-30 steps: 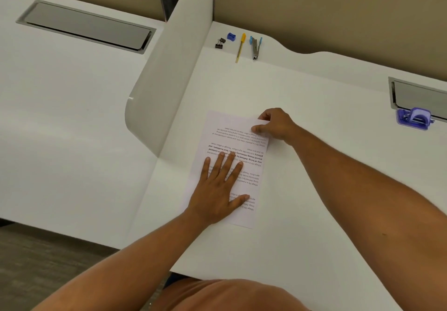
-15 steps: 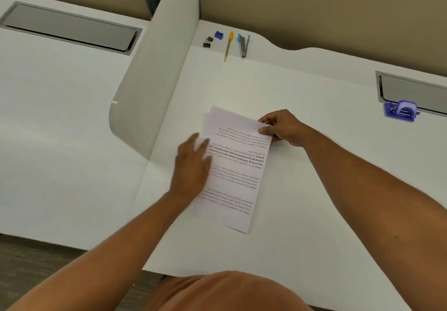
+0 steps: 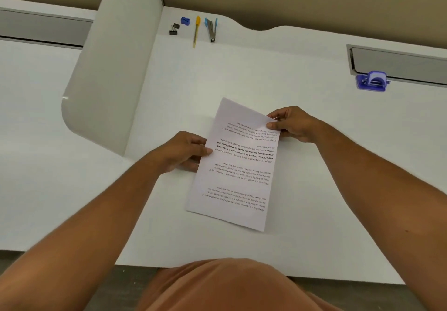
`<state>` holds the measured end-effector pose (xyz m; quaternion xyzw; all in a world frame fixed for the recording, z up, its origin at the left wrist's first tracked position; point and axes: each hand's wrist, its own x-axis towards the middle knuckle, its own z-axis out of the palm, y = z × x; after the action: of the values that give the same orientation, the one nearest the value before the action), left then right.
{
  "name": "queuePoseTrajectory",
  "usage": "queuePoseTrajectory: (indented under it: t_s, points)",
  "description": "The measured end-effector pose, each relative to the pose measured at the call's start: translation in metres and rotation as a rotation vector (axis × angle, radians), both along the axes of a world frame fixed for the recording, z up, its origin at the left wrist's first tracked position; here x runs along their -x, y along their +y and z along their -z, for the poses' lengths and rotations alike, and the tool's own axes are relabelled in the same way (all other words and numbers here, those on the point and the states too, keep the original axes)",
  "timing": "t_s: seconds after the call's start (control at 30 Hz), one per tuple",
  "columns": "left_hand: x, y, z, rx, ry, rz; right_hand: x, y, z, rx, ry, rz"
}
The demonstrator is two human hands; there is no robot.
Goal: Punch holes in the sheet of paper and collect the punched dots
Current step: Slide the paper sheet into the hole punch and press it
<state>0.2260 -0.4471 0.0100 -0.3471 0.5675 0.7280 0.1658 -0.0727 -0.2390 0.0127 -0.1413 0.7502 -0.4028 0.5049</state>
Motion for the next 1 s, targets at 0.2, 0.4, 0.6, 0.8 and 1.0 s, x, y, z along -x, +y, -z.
queuePoseTrajectory:
  t_s: [0.2,0.4,0.6,0.8,1.0]
  points:
    - [0.011,0.032,0.009,-0.01,-0.005,0.034,0.009,0.035,-0.008,0.015,-0.028,0.063]
    - [0.018,0.061,0.013,-0.05,0.011,-0.039,-0.004,0.078,-0.016,0.14,-0.111,0.256]
    - [0.033,0.094,0.014,-0.06,0.087,-0.205,-0.057,0.16,-0.03,0.143,-0.287,0.535]
    - [0.064,0.147,0.008,-0.058,0.158,-0.382,-0.136,0.254,-0.022,0.462,-0.644,0.956]
    - [0.1,0.217,-0.002,-0.072,0.198,-0.507,-0.145,0.272,-0.02,0.466,-0.508,0.836]
